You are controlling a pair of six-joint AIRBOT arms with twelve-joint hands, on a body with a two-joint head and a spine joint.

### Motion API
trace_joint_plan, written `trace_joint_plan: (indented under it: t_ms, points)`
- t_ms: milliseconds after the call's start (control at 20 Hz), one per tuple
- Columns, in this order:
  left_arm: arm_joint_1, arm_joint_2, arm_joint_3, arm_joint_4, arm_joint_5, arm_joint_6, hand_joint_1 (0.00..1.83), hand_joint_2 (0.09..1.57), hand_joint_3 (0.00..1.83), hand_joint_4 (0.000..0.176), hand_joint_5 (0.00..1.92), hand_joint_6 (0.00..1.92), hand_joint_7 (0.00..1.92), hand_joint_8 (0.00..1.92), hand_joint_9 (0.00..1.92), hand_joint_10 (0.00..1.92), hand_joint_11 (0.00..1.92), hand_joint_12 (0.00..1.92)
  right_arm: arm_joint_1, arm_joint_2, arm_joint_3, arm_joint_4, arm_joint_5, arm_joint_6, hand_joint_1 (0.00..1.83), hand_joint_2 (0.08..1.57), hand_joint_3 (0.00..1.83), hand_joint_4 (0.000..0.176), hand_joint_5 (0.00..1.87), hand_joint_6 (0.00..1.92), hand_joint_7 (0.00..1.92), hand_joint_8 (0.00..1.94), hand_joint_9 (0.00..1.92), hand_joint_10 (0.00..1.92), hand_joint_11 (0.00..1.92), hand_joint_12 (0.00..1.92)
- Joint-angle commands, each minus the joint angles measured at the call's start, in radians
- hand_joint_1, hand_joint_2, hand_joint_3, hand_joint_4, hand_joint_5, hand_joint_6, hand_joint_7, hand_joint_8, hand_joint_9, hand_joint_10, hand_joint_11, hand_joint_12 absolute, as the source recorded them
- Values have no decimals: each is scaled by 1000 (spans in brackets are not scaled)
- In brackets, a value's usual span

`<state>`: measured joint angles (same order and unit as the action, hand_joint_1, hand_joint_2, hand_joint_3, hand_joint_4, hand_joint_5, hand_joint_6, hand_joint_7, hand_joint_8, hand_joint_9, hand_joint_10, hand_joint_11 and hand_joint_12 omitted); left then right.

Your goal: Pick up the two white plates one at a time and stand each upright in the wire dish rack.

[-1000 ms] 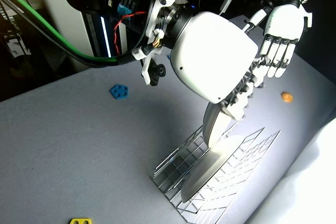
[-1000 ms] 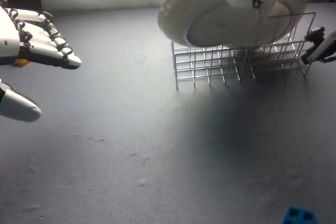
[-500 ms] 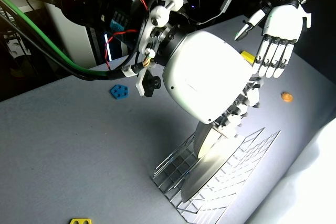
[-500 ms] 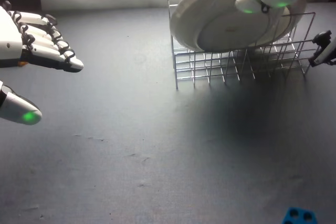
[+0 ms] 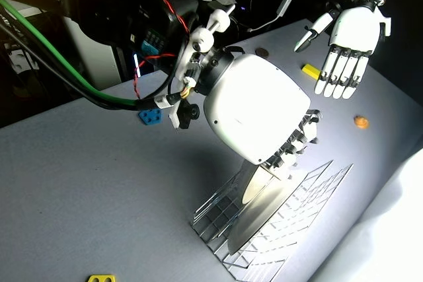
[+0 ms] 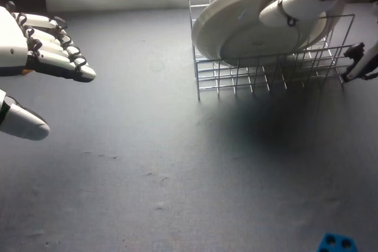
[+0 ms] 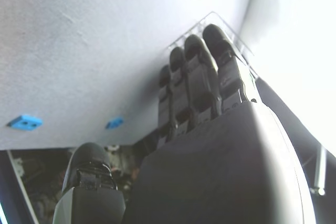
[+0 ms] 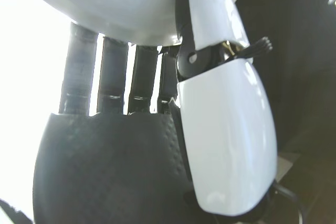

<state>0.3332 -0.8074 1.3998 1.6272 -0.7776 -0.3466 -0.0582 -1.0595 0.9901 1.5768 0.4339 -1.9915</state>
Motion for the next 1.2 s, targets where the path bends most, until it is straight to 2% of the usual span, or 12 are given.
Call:
trace_joint_plan:
  t_ms: [0, 150, 350, 600, 650, 950, 1150]
  points:
    - [-5, 5, 7, -59, -7, -3, 0, 1114, 0, 0, 250, 0, 303, 1, 269, 0, 0, 605, 10, 3, 8, -53, 11, 12, 1364, 1150, 0, 0, 821, 1183, 961, 1024, 831, 1304, 682, 1445]
    - [-6, 2, 9, -59, -7, -3, 0, 1124, 3, 0, 258, 2, 311, 3, 276, 3, 0, 622, 2, -9, 26, -54, 2, 12, 1365, 1148, 1, 0, 834, 1159, 956, 1042, 831, 1306, 668, 1458]
    - [-5, 0, 12, -59, -7, -3, 0, 1122, 0, 0, 239, 1, 286, 1, 254, 1, 0, 561, -15, -28, 42, -140, 2, 52, 1365, 1149, 0, 0, 841, 1158, 957, 1037, 824, 1303, 654, 1458]
    - [-5, -2, 15, -59, -7, -3, 0, 1125, 1, 0, 275, 3, 319, 3, 285, 4, 0, 640, -30, -39, 47, -195, 3, 55, 1366, 1145, 0, 0, 848, 1150, 944, 1027, 846, 1298, 664, 1456]
    - [-5, -2, 15, -59, -7, -3, 0, 1124, 0, 0, 237, 0, 287, 2, 251, 0, 0, 567, -35, -40, 47, -204, 5, 55, 1365, 1146, 0, 0, 842, 1153, 948, 1021, 843, 1305, 662, 1456]
    - [-5, -2, 15, -59, -7, -3, 0, 1124, 1, 0, 257, 3, 312, 4, 275, 4, 0, 619, -62, -43, 47, -235, 14, 55, 1364, 1151, 1, 0, 831, 1168, 950, 1045, 820, 1318, 647, 1464]
    - [-5, -2, 15, -59, -7, -3, 0, 1121, 0, 0, 238, 0, 286, 0, 253, 0, 0, 562, -76, -48, 48, -249, 19, 59, 1362, 1156, 1, 0, 815, 1195, 944, 1052, 812, 1327, 647, 1458]
